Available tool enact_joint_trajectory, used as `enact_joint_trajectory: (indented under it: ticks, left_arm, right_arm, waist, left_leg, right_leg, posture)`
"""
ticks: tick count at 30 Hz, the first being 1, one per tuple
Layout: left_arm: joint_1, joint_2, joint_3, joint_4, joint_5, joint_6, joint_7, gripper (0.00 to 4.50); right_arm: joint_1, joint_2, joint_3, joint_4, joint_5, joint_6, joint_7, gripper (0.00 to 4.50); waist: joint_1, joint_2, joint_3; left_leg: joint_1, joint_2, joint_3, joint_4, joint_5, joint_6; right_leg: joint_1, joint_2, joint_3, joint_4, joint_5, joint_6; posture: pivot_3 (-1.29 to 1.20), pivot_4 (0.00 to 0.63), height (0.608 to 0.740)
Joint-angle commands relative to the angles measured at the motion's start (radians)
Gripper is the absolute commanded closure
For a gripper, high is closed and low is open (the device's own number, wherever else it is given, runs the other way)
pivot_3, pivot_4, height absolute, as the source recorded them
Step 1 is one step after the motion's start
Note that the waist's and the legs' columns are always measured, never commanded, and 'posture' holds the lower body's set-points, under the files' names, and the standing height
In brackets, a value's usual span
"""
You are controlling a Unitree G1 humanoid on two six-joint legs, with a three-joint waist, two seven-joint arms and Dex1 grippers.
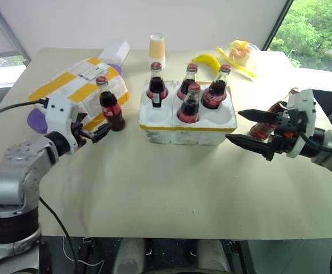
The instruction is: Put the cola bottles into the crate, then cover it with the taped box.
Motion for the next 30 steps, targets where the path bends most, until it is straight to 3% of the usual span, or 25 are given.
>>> enact_joint_trajectory:
  ticks: [1,20,23,25,30]
  left_arm:
    - [-0.062,-0.012,-0.042,0.076,0.033,-0.092,0.025,0.02]
    - [-0.309,-0.048,-0.173,0.557,0.116,-0.407,-0.044,0.02]
    - [-0.329,-0.045,-0.151,0.59,0.1,-0.409,-0.054,0.83]
    - [-0.33,-0.032,-0.149,0.578,0.091,-0.389,-0.071,1.73]
    - [-0.355,0.011,-0.142,0.529,0.072,-0.334,-0.109,1.7]
  right_arm:
    - [-0.013,0.002,-0.029,-0.02,0.01,-0.006,-0.001,0.0]
    - [0.019,0.013,-0.064,-0.078,0.044,0.016,-0.061,0.0]
    - [0.021,0.013,-0.069,-0.085,0.052,0.02,-0.07,0.0]
    - [0.016,0.017,-0.074,-0.089,0.061,0.026,-0.079,0.0]
    - [0.016,0.014,-0.077,-0.085,0.066,0.027,-0.082,0.0]
  waist:
    - [0.0,0.0,0.0]
    - [-0.002,0.0,0.0]
    - [-0.002,0.0,0.0]
    - [-0.002,0.0,0.0]
    - [-0.003,0.0,0.0]
  left_leg:
    - [0.0,0.0,0.0,0.0,0.0,0.0]
    - [0.0,0.0,0.001,0.0,0.0,0.0]
    - [0.0,0.0,0.001,0.0,0.0,0.0]
    - [0.0,0.0,0.001,0.0,0.0,0.0]
    - [0.0,0.0,0.001,0.0,0.0,0.0]
  right_leg:
    - [0.0,0.0,0.0,0.0,0.0,0.0]
    - [0.0,0.0,0.0,0.0,0.0,0.0]
    - [0.0,0.0,0.0,0.0,0.0,0.0]
    - [0.0,0.0,0.0,0.0,0.0,0.0]
    - [-0.001,0.0,0.0,0.0,0.0,0.0]
  posture:
    - [0.0,0.15,0.74]
    - [0.0,0.15,0.74]
    - [0.0,0.15,0.74]
    - [0.0,0.15,0.74]
    - [0.0,0.15,0.74]
